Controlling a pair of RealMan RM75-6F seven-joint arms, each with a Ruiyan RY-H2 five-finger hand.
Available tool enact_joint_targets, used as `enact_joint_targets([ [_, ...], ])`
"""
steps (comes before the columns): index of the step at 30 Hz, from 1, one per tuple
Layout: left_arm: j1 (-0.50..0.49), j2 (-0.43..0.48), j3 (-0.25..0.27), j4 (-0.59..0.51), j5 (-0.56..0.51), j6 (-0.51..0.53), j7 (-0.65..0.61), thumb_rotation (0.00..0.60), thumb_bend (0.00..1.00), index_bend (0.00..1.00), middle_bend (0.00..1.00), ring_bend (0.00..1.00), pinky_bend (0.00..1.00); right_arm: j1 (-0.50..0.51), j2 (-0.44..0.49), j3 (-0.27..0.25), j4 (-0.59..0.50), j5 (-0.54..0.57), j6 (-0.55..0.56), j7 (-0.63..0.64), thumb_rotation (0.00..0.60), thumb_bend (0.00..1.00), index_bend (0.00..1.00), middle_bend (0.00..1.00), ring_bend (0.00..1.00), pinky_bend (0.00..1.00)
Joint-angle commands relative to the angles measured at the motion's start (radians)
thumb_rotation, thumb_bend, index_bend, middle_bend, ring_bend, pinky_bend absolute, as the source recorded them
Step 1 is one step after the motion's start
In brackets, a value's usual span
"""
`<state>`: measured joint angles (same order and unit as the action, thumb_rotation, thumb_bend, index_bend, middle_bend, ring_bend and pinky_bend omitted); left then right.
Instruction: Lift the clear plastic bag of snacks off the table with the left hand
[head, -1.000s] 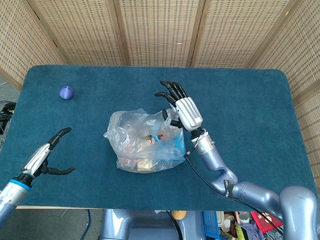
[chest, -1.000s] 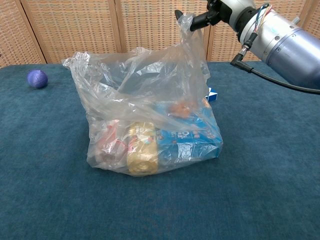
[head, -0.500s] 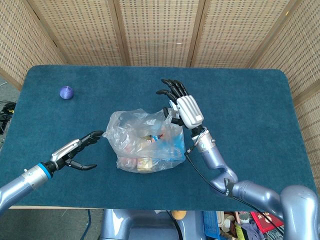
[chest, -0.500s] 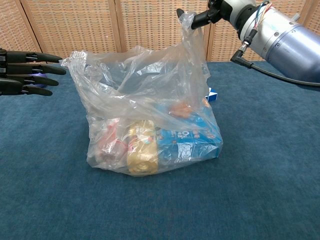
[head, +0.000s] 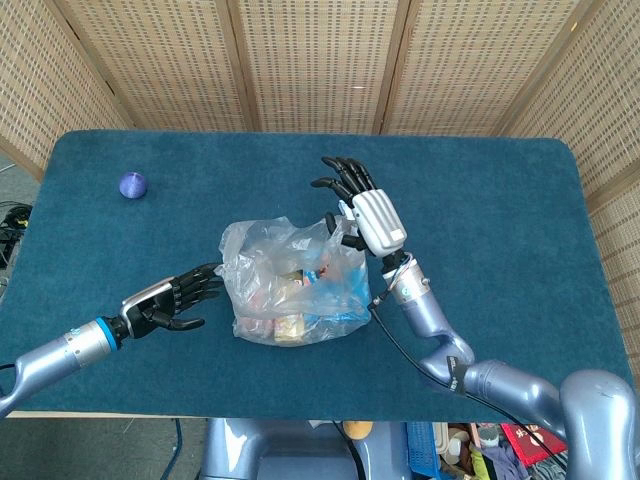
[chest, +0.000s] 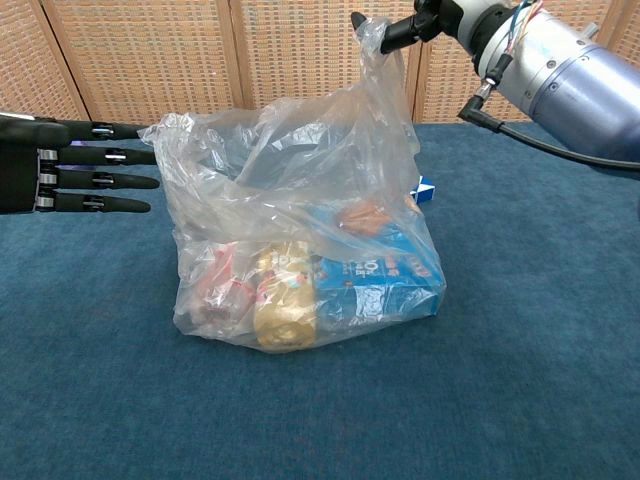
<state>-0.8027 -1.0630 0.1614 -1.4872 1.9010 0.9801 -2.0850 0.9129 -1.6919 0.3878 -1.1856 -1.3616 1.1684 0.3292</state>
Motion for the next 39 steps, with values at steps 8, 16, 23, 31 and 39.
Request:
enact_joint_targets([
  [8, -0.011, -0.028, 0.118, 0.142, 0.032, 0.174, -0.197, 0.600, 0.25, 0.00, 0.00, 0.00, 0.01, 0.000, -0.006, -0.001, 0.018, 0.013, -0.007, -0.002, 0.600, 0.65, 0.26, 0.10, 0.00, 0.00],
  [16, -0.029, -0.028, 0.190, 0.217, 0.072, 0.233, -0.313, 0.600, 0.26, 0.00, 0.00, 0.00, 0.04, 0.004, -0.012, 0.005, 0.024, 0.020, -0.009, 0.002, 0.600, 0.65, 0.26, 0.10, 0.00, 0.00],
  [23, -0.027, -0.072, 0.203, 0.279, 0.023, 0.271, -0.418, 0.600, 0.26, 0.00, 0.00, 0.00, 0.05, 0.002, -0.008, 0.006, 0.016, 0.021, -0.005, -0.001, 0.600, 0.64, 0.26, 0.10, 0.00, 0.00],
  [31, -0.057, -0.130, 0.197, 0.348, -0.025, 0.252, -0.543, 0.600, 0.27, 0.00, 0.00, 0.00, 0.09, 0.001, -0.005, 0.004, 0.008, 0.021, -0.006, -0.004, 0.600, 0.64, 0.26, 0.10, 0.00, 0.00],
  [39, -0.127, -0.169, 0.184, 0.370, -0.020, 0.255, -0.662, 0.600, 0.27, 0.00, 0.00, 0.00, 0.12, 0.002, -0.008, -0.002, 0.000, 0.015, -0.004, -0.003, 0.600, 0.65, 0.26, 0.10, 0.00, 0.00],
])
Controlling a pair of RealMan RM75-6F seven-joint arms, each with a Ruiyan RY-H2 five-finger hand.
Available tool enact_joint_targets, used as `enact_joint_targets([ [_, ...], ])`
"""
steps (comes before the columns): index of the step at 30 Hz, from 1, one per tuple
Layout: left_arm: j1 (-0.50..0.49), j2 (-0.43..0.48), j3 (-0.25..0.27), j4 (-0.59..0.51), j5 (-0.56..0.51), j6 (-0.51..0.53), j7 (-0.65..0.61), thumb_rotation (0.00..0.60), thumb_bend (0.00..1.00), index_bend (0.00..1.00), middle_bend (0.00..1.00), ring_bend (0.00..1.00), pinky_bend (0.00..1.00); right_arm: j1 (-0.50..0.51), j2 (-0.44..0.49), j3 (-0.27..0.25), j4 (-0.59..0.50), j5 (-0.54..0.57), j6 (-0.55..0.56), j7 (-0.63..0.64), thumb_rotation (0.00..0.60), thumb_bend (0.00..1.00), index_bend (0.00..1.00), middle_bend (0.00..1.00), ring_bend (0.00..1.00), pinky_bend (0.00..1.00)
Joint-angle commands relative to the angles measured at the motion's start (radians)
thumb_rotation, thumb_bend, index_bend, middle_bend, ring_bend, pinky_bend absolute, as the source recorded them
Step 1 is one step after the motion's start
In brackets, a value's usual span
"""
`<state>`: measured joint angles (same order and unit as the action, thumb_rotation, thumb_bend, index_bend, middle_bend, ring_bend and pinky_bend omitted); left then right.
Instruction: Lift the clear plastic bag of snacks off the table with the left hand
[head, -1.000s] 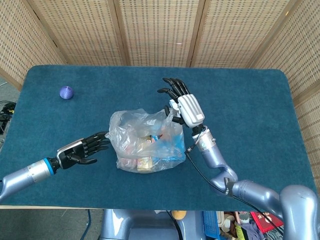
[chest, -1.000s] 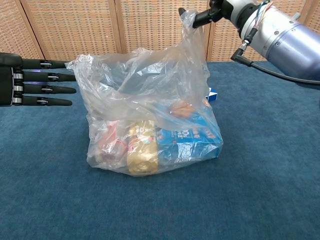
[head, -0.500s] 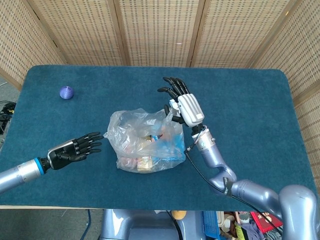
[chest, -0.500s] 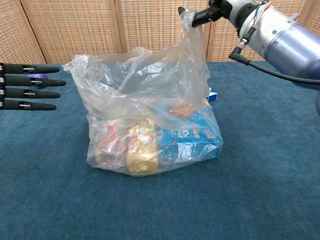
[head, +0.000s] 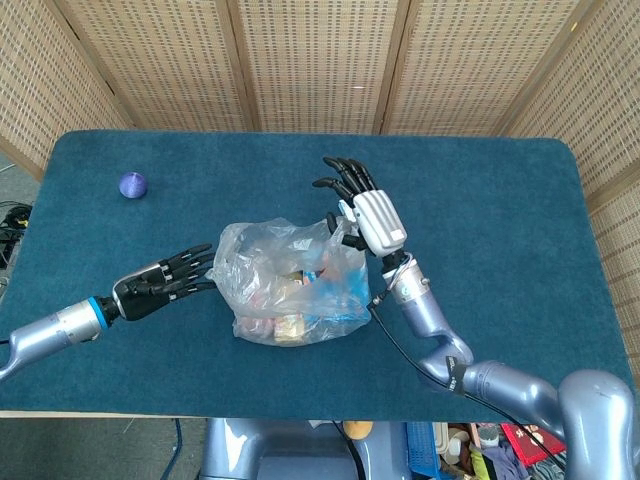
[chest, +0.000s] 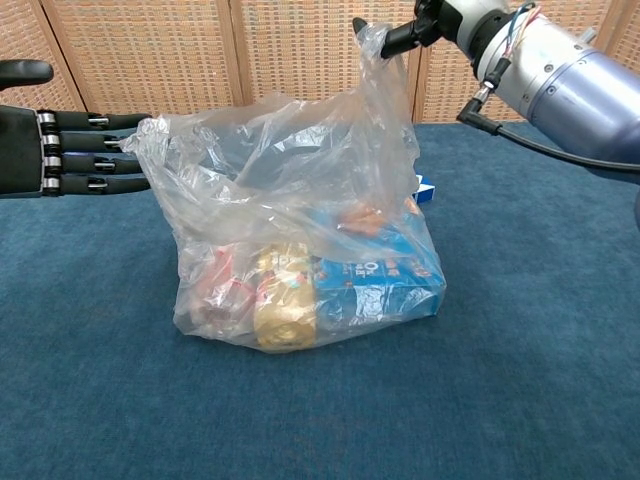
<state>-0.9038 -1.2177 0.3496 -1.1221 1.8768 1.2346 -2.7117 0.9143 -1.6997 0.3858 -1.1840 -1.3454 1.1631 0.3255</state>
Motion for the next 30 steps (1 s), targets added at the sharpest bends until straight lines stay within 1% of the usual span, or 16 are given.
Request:
enact_joint_targets([
  [1, -0.035, -0.019, -0.005, 0.004, 0.005, -0.002, -0.050, 0.600, 0.27, 0.00, 0.00, 0.00, 0.12, 0.001, 0.000, 0.001, -0.003, -0.002, 0.002, 0.001, 0.600, 0.65, 0.26, 0.10, 0.00, 0.00],
  [4, -0.059, -0.030, -0.003, -0.001, 0.007, -0.013, -0.078, 0.600, 0.27, 0.00, 0.00, 0.00, 0.12, 0.003, 0.001, 0.007, -0.008, 0.000, 0.004, 0.002, 0.600, 0.65, 0.26, 0.10, 0.00, 0.00],
  [11, -0.061, -0.035, 0.009, -0.025, 0.004, -0.004, -0.046, 0.600, 0.27, 0.00, 0.00, 0.00, 0.12, 0.009, 0.003, 0.023, 0.000, 0.016, -0.003, 0.002, 0.600, 0.65, 0.26, 0.10, 0.00, 0.00],
  [15, -0.035, -0.036, 0.020, -0.032, -0.007, 0.015, -0.014, 0.587, 0.27, 0.00, 0.00, 0.00, 0.12, 0.009, 0.006, 0.035, 0.010, 0.028, -0.006, 0.013, 0.600, 0.65, 0.26, 0.10, 0.00, 0.00],
  [20, 0.009, -0.041, 0.019, -0.030, -0.029, 0.063, 0.022, 0.578, 0.27, 0.00, 0.00, 0.00, 0.12, 0.008, 0.009, 0.041, 0.016, 0.032, -0.003, 0.029, 0.600, 0.65, 0.26, 0.10, 0.00, 0.00],
  [26, 0.053, -0.046, 0.030, 0.000, -0.039, 0.109, 0.023, 0.581, 0.27, 0.00, 0.00, 0.00, 0.12, 0.008, 0.013, 0.044, 0.023, 0.034, -0.001, 0.031, 0.600, 0.65, 0.26, 0.10, 0.00, 0.00],
  [30, 0.061, -0.046, 0.034, 0.012, -0.041, 0.115, 0.011, 0.579, 0.27, 0.00, 0.00, 0.00, 0.12, 0.009, 0.010, 0.044, 0.026, 0.038, -0.002, 0.032, 0.600, 0.65, 0.26, 0.10, 0.00, 0.00],
])
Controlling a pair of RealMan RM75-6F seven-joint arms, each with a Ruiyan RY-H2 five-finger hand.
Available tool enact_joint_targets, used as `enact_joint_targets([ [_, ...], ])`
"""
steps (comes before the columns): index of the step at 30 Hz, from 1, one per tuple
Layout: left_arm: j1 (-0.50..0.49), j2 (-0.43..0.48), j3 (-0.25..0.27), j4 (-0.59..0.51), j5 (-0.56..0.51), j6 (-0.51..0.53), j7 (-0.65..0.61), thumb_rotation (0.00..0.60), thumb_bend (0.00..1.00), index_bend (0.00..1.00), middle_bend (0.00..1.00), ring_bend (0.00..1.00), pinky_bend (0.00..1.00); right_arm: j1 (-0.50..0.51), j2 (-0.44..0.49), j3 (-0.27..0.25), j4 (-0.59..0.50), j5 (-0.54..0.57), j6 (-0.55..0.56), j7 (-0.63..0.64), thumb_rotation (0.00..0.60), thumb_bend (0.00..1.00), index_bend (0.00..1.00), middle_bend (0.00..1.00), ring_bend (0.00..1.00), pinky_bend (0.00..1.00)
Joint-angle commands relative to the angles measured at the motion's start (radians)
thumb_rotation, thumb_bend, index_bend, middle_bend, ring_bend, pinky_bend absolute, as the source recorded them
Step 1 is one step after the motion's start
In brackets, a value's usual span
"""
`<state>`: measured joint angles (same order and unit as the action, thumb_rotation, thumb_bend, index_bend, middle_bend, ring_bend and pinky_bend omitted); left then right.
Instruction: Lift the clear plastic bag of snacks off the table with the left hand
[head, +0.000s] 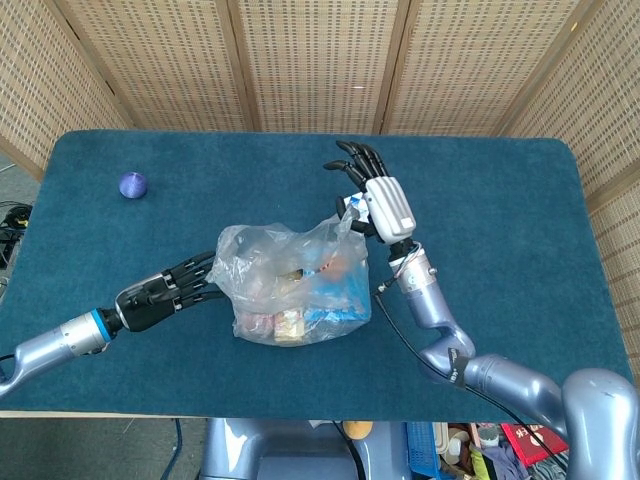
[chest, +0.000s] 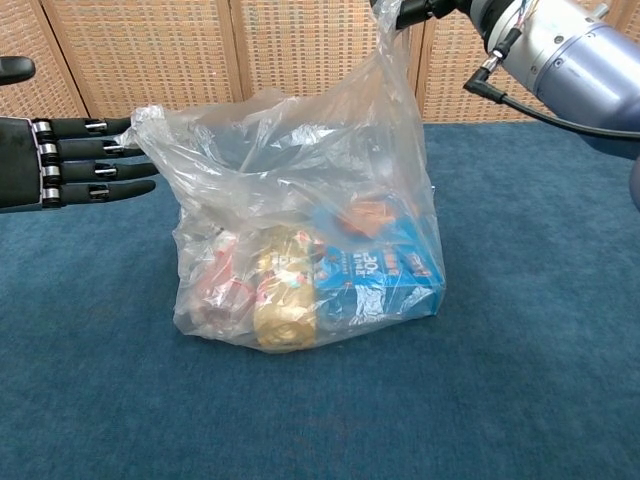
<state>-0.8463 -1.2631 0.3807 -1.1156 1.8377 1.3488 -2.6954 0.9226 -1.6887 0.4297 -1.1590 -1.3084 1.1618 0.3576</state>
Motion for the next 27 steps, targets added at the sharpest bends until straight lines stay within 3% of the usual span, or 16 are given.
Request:
enact_joint_targets([
  [1, 0.004, -0.001, 0.006, 0.009, -0.002, -0.003, -0.012, 0.576, 0.27, 0.00, 0.00, 0.00, 0.12, 0.001, -0.002, 0.000, 0.001, 0.001, 0.000, 0.000, 0.600, 0.65, 0.26, 0.10, 0.00, 0.00],
  [13, 0.013, -0.021, 0.013, 0.046, -0.001, -0.004, -0.055, 0.570, 0.26, 0.00, 0.00, 0.00, 0.13, 0.009, -0.008, 0.003, 0.007, 0.002, 0.001, -0.002, 0.600, 0.65, 0.26, 0.10, 0.00, 0.00],
  [27, -0.106, -0.063, -0.031, 0.096, -0.006, -0.084, -0.235, 0.542, 0.26, 0.00, 0.00, 0.01, 0.18, -0.002, 0.001, -0.013, -0.015, -0.007, 0.008, -0.007, 0.600, 0.65, 0.26, 0.10, 0.00, 0.00],
])
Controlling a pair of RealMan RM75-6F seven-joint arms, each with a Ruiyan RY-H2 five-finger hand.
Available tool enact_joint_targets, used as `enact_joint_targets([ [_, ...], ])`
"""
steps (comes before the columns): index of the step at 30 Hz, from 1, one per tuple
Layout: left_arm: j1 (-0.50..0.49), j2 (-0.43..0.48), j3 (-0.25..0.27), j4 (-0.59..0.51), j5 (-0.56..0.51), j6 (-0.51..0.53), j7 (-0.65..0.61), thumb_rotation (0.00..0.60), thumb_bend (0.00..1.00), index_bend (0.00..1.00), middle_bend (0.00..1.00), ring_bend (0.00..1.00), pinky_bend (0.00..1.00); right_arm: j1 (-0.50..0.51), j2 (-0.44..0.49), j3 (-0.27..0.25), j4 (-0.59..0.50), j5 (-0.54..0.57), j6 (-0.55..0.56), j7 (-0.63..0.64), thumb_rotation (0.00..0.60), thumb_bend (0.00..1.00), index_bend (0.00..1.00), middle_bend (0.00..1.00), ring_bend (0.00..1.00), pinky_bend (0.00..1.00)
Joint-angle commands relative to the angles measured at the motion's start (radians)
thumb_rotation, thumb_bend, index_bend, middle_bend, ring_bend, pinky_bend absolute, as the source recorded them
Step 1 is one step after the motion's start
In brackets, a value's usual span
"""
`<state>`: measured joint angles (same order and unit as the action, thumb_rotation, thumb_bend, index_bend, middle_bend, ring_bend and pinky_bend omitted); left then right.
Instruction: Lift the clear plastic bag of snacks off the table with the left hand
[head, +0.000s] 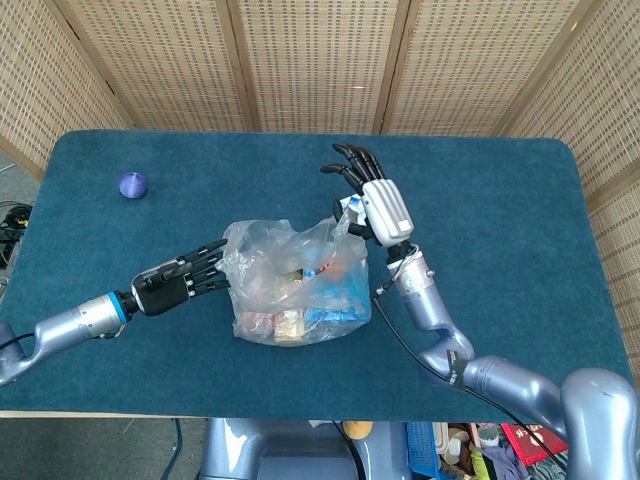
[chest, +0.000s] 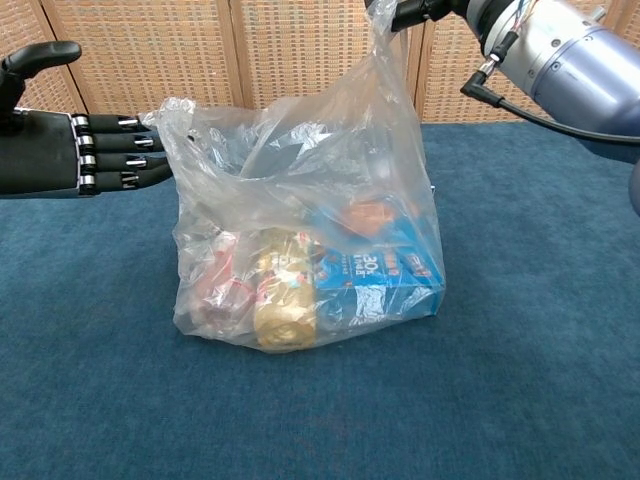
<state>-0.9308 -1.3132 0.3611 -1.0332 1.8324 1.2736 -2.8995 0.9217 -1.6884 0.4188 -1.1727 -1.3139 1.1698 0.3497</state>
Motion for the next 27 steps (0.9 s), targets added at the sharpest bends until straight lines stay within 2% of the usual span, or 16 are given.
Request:
enact_joint_targets([
  [1, -0.031, -0.017, -0.015, 0.020, -0.001, -0.014, -0.043, 0.539, 0.26, 0.00, 0.00, 0.01, 0.18, -0.002, 0.000, -0.005, -0.003, -0.004, 0.000, 0.002, 0.600, 0.65, 0.26, 0.10, 0.00, 0.00],
  [5, -0.059, -0.037, -0.024, 0.036, 0.001, -0.026, -0.073, 0.529, 0.26, 0.00, 0.00, 0.01, 0.19, -0.004, -0.001, -0.011, -0.007, -0.012, 0.003, 0.006, 0.600, 0.65, 0.26, 0.10, 0.00, 0.00],
  [8, -0.085, -0.055, -0.026, 0.043, 0.013, -0.039, -0.090, 0.495, 0.26, 0.00, 0.00, 0.01, 0.21, -0.001, -0.001, -0.010, -0.007, -0.014, 0.004, 0.006, 0.600, 0.65, 0.26, 0.10, 0.00, 0.00],
  [12, -0.112, -0.080, -0.008, 0.058, 0.055, -0.016, -0.114, 0.483, 0.24, 0.00, 0.00, 0.01, 0.21, 0.004, 0.001, 0.002, -0.007, -0.005, 0.001, 0.005, 0.600, 0.65, 0.26, 0.10, 0.00, 0.00],
  [20, -0.067, -0.078, 0.009, 0.036, 0.027, 0.018, -0.042, 0.478, 0.23, 0.00, 0.00, 0.03, 0.21, 0.006, 0.009, 0.010, 0.000, 0.002, -0.005, 0.008, 0.600, 0.65, 0.26, 0.10, 0.00, 0.00],
  [27, -0.077, -0.097, 0.018, 0.034, -0.006, -0.054, -0.082, 0.470, 0.20, 0.00, 0.00, 0.05, 0.22, 0.004, 0.016, 0.020, -0.032, 0.005, 0.005, 0.013, 0.600, 0.65, 0.26, 0.10, 0.00, 0.00],
])
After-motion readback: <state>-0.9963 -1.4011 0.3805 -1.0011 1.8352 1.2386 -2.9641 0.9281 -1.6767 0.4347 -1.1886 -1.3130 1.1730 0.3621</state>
